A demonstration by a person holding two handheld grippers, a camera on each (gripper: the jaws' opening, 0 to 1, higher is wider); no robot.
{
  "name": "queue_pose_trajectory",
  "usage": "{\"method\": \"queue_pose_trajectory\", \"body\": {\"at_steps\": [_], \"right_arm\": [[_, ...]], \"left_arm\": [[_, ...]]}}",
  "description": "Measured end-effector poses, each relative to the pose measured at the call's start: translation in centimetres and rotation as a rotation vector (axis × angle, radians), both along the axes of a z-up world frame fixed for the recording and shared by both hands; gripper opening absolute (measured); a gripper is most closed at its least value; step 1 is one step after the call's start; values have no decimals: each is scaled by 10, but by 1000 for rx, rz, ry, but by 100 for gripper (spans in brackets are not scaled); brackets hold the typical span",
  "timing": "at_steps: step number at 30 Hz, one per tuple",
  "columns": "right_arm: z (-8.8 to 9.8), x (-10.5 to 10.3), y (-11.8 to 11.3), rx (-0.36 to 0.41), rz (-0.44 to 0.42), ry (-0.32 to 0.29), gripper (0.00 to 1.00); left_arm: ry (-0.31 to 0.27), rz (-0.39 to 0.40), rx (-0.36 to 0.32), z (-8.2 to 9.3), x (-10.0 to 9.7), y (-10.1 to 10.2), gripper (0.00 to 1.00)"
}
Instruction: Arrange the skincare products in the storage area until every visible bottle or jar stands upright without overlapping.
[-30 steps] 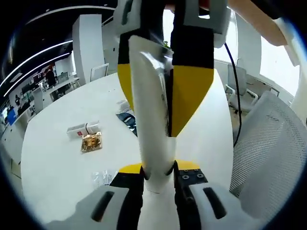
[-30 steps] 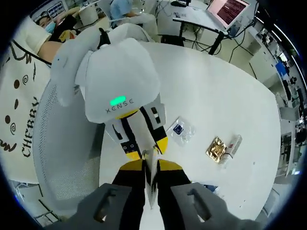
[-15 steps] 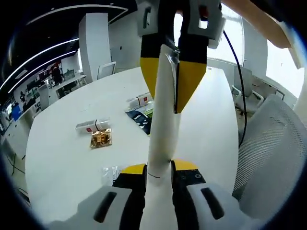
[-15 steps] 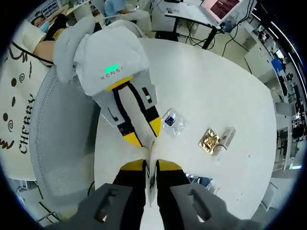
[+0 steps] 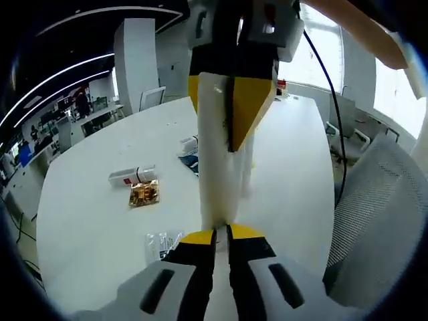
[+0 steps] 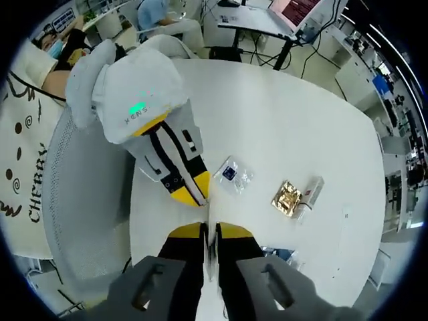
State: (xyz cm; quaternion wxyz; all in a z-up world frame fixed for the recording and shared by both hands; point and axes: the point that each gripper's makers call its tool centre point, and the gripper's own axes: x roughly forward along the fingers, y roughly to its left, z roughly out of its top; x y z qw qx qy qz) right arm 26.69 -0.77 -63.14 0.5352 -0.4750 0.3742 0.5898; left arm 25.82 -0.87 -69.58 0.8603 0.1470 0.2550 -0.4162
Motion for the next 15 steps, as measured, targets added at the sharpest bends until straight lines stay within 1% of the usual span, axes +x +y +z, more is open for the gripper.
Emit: {"method": "queue_pose_trajectory", "body": {"at_steps": [3, 5, 10, 12, 15], "right_arm": [[-1, 2, 5, 3, 1, 2, 6], [-1, 4, 8, -8, 2, 8, 6], [-2, 8, 7, -35, 4, 4, 7], [-2, 7, 6, -48, -3, 18, 8], [-5, 5, 6, -67, 4, 21, 9]], "left_arm": [[-3, 0, 3, 0, 0, 1, 4], [-2, 2, 4, 0, 0, 1, 5], [-5, -1, -2, 1, 0, 0, 5], [-3, -1, -3, 1, 0, 0, 5], [-6, 0, -4, 2, 1, 0, 5]]}}
